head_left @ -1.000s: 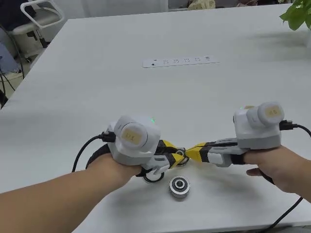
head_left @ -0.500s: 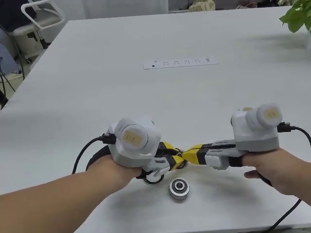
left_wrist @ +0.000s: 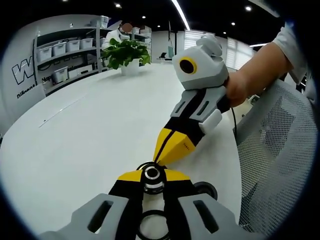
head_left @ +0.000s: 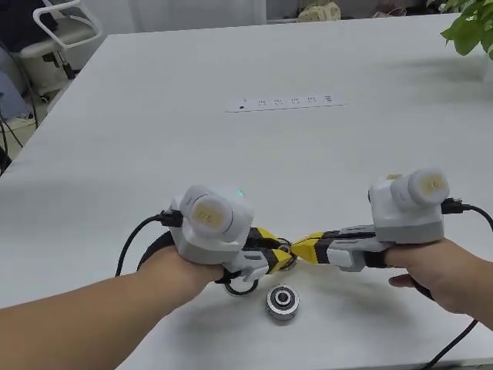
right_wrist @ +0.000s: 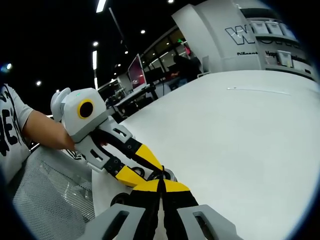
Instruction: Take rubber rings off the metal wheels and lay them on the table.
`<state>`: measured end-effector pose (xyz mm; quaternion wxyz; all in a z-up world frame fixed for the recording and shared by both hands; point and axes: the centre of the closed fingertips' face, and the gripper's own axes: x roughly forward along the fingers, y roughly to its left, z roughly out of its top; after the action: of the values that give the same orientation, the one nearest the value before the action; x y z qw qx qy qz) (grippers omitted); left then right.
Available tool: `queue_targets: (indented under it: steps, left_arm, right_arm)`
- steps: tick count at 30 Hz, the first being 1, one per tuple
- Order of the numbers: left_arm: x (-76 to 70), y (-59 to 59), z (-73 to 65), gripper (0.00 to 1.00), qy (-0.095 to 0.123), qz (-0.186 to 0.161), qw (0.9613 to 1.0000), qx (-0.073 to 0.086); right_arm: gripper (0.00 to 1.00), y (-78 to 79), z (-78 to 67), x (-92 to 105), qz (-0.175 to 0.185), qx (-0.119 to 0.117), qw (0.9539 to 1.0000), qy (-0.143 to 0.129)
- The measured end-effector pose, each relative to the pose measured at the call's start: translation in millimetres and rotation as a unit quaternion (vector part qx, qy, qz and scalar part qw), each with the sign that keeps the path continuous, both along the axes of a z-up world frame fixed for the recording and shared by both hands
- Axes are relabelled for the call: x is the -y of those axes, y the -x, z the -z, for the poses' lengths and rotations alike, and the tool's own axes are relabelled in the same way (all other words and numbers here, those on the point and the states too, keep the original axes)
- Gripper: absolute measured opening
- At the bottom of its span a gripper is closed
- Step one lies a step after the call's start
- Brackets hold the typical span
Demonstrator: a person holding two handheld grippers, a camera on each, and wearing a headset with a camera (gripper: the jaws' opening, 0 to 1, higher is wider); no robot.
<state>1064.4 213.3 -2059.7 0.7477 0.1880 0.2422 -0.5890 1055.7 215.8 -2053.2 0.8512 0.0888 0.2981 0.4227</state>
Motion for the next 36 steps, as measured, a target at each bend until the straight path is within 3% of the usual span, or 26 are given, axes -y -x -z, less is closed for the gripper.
queue_targets:
  steps: [3,18,23,26,36]
  left_arm:
    - [-0.8,1.3,-1.2,0.12,-0.002,0.006,1.0000,0.003]
    - [-13.2,12.7,-28.7,0.26,0.031,0.011,0.9994,-0.004]
    - [-17.0,17.6,-39.8,0.37,0.047,0.014,0.9988,-0.004]
    - [-20.9,20.8,-45.9,0.42,0.050,0.018,0.9986,0.007]
    - [-40.5,26.1,-63.7,0.51,0.069,0.009,0.9975,0.009]
  right_arm:
    - [0.00,-0.5,-1.0,0.5,0.000,0.001,1.0000,-0.002]
    - [0.00,-1.9,-13.9,-0.9,0.005,0.005,0.9997,-0.023]
    - [0.00,-1.0,-19.0,-3.8,0.005,0.007,0.9995,-0.029]
    - [0.00,0.7,-21.5,-6.7,0.002,0.008,0.9995,-0.030]
    - [0.00,3.0,-30.8,-15.9,-0.007,0.009,0.9991,-0.040]
